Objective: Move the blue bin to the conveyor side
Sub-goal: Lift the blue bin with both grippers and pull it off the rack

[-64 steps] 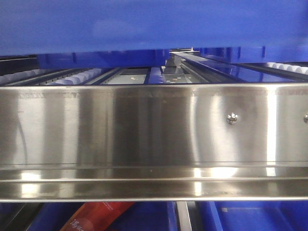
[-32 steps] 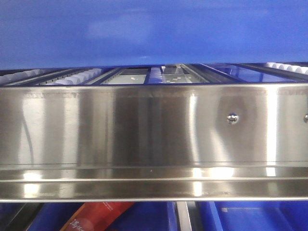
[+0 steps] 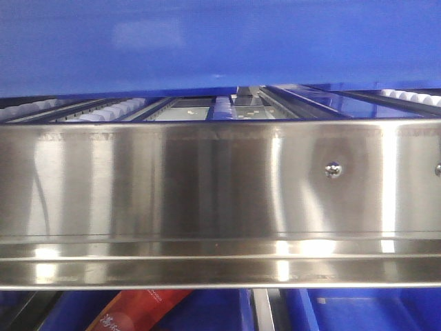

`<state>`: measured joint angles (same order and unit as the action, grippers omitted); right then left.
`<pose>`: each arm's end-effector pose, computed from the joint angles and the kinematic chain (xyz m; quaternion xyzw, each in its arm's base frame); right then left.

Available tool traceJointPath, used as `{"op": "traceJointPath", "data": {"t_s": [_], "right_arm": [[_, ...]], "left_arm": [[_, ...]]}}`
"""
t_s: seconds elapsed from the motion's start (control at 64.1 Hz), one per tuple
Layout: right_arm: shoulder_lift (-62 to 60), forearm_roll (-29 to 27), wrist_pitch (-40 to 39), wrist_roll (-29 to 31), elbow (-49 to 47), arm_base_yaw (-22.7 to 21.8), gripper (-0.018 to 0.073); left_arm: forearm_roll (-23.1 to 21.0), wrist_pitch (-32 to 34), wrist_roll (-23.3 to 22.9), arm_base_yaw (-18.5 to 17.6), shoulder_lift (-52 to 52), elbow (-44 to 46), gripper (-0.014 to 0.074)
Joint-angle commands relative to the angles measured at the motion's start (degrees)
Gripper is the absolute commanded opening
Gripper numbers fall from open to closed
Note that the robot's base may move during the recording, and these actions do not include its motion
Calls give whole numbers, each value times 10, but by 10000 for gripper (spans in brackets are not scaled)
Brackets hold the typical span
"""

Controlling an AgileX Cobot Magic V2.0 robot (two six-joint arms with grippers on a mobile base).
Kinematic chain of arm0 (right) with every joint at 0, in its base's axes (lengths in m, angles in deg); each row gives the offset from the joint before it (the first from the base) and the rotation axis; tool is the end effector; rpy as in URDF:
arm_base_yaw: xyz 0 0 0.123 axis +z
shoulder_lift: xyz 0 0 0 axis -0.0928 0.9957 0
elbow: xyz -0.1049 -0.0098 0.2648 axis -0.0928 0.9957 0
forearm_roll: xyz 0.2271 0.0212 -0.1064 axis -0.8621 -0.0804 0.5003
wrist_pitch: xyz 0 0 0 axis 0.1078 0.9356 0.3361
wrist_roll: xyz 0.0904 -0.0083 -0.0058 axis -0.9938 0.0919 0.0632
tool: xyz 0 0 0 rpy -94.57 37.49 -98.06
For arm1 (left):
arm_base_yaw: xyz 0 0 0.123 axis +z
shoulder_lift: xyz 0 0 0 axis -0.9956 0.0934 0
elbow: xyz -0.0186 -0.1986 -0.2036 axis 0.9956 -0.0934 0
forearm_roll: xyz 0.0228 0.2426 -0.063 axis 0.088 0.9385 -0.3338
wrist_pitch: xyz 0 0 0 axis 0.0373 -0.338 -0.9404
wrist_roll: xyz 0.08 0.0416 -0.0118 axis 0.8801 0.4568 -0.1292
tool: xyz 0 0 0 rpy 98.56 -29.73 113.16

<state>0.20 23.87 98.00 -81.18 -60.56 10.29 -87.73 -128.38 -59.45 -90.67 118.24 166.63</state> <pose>0.1652 0.0446 0.4760 -0.0508 0.9027 0.0826 0.4193 0.1892 -0.0226 0.4736 -0.0380 0.9155 -0.0734 0.3937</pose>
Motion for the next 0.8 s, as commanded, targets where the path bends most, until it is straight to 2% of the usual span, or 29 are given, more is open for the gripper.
{"op": "traceJointPath", "data": {"t_s": [0.0,0.78], "right_arm": [[-13,27,-56,11,-7,1,-79],[-13,27,-57,11,-7,1,-79]], "left_arm": [[12,37,2,-1,-12,7,-20],[12,42,2,-1,-12,7,-20]]}}
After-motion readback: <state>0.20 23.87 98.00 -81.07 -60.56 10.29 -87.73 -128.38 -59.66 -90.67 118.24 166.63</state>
